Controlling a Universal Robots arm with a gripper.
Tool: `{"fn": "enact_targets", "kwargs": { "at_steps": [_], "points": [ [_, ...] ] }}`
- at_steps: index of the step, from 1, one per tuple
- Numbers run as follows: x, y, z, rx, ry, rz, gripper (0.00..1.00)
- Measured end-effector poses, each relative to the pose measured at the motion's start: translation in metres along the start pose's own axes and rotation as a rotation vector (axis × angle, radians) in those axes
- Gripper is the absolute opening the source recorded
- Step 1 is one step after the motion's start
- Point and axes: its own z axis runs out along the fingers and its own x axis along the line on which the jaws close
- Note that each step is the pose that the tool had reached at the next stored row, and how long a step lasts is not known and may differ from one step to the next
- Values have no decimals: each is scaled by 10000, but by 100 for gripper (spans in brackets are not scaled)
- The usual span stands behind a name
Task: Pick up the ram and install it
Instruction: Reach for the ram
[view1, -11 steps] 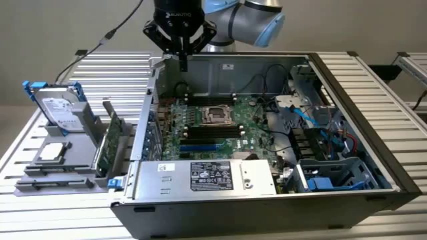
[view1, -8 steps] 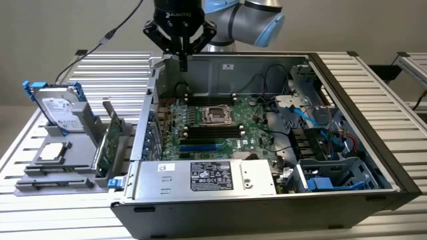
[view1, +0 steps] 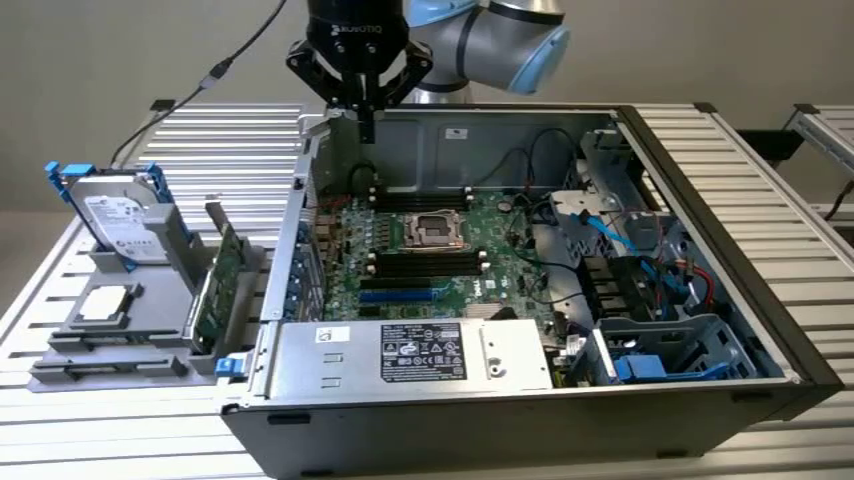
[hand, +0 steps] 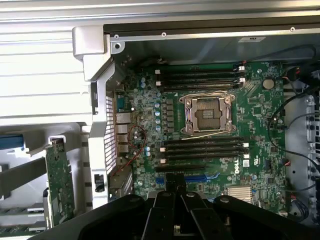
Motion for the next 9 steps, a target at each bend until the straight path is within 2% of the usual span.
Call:
{"fn": "enact_targets", "kwargs": {
  "at_steps": [9],
  "points": [
    [401, -82, -7, -1, 0, -3, 11]
  ]
}}
